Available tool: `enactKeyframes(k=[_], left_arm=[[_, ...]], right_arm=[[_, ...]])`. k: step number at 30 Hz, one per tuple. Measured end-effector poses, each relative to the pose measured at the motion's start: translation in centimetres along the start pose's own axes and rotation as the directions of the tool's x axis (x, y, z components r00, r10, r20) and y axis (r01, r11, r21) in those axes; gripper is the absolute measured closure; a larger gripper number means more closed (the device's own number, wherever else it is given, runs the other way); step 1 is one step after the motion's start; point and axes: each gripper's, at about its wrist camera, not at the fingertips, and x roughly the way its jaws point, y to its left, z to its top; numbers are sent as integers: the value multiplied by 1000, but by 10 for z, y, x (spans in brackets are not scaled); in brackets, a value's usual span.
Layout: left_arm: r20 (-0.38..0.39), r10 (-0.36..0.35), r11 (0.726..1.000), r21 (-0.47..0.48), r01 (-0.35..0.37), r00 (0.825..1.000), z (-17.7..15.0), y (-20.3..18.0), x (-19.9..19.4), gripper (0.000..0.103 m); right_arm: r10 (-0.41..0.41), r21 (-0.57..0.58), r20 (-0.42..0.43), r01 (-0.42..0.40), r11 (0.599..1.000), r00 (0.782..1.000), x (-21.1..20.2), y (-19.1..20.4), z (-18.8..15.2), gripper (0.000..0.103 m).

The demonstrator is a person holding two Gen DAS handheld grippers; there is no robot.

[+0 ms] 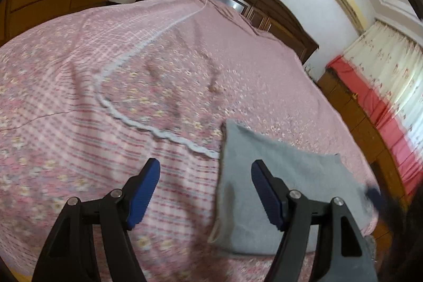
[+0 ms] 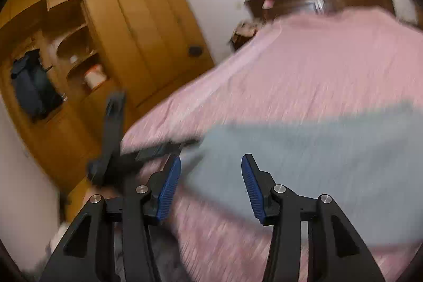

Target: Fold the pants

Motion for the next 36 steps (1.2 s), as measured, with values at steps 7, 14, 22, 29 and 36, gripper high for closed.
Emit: enactKeyframes(k=[7, 14, 22, 29, 36], left_arm=[[81, 28, 978, 202, -44, 996, -17, -56, -5, 28], [56, -25, 931, 366, 3, 998, -42, -107, 3, 28], [-49, 3, 914, 406, 18, 999, -61, -134, 37, 28], [-88, 78, 904, 426, -33, 993, -82, -145, 46, 28], [-169, 22, 937, 346, 38, 985, -93, -142, 33, 29]], right_arm=[[-17, 81, 4, 17, 997, 1000, -56, -51, 20, 55], [-363, 186, -49, 366, 912, 930, -208, -212, 27, 59], [-362, 348, -302, 456, 819, 882, -245, -361, -10, 102], [-364, 299, -363, 478, 826, 857, -250, -384, -20, 103], [-375, 333, -299, 464, 821, 877, -272, -371, -6, 103]])
